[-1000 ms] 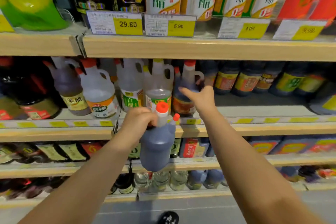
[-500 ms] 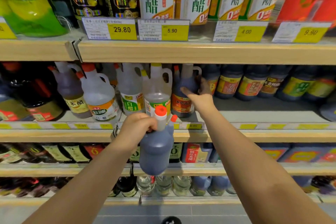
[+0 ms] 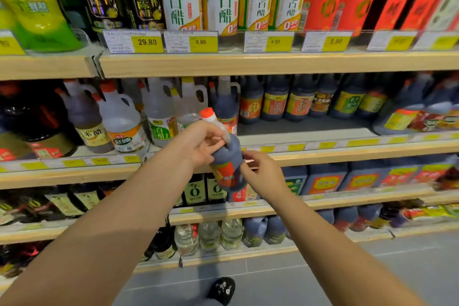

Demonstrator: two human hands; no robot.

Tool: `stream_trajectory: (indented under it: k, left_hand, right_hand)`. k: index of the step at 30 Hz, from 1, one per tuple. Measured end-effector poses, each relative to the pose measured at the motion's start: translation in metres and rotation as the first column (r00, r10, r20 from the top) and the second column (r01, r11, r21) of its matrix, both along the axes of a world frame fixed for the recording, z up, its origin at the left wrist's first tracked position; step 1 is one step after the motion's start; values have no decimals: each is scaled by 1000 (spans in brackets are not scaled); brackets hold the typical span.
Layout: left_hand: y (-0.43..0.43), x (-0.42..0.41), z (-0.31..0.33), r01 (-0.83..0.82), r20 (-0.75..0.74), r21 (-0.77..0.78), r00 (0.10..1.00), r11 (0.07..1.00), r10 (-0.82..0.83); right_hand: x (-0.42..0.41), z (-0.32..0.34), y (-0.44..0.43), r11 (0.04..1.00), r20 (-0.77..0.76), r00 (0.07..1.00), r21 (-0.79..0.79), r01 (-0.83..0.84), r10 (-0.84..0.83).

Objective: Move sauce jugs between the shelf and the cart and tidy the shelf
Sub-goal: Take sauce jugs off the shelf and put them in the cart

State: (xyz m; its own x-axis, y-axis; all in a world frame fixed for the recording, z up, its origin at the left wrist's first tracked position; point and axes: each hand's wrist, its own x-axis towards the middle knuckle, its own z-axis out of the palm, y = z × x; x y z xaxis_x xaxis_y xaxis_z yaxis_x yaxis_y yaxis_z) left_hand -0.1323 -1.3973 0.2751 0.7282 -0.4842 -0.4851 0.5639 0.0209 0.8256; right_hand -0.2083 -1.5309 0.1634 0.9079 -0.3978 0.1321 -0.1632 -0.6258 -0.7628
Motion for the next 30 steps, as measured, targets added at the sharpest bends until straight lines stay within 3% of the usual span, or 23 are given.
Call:
stream_trajectory:
  k: [3,7,10,14,19,23,30]
  left_hand:
    - [-11,-17,15,46,-46,-54,998,997,-48]
    - [-19,-42,30,147,-52,-81,987,986,-152]
    - [-18,-49,33,202,-11,-60,979,978,-203]
    - [-5,-34,31,309,164,155,929,938,-333]
    - [2,7,-1,71,375,402,897,913,-235]
    - [-10,35,-37,11,520,556,775,831,-359]
    - [-37,67,-75,25,495,738,659,675,-566]
  right_hand:
    - [-17,-6,8,999,70,997,22,-41,39]
    - [-21,-13,16,978,63,977,-21,207,-205]
    - [-25,-8,9,964,117,959,-33,264,-259]
    - [-27,1,-14,975,161,963,-20,223,-217]
    - [-10,13,-43,983,284,942,102,154,-177]
    - [28,23,-73,987,347,926,105,121,-150]
    - [91,0,-122,992,166,981,93,86,-100]
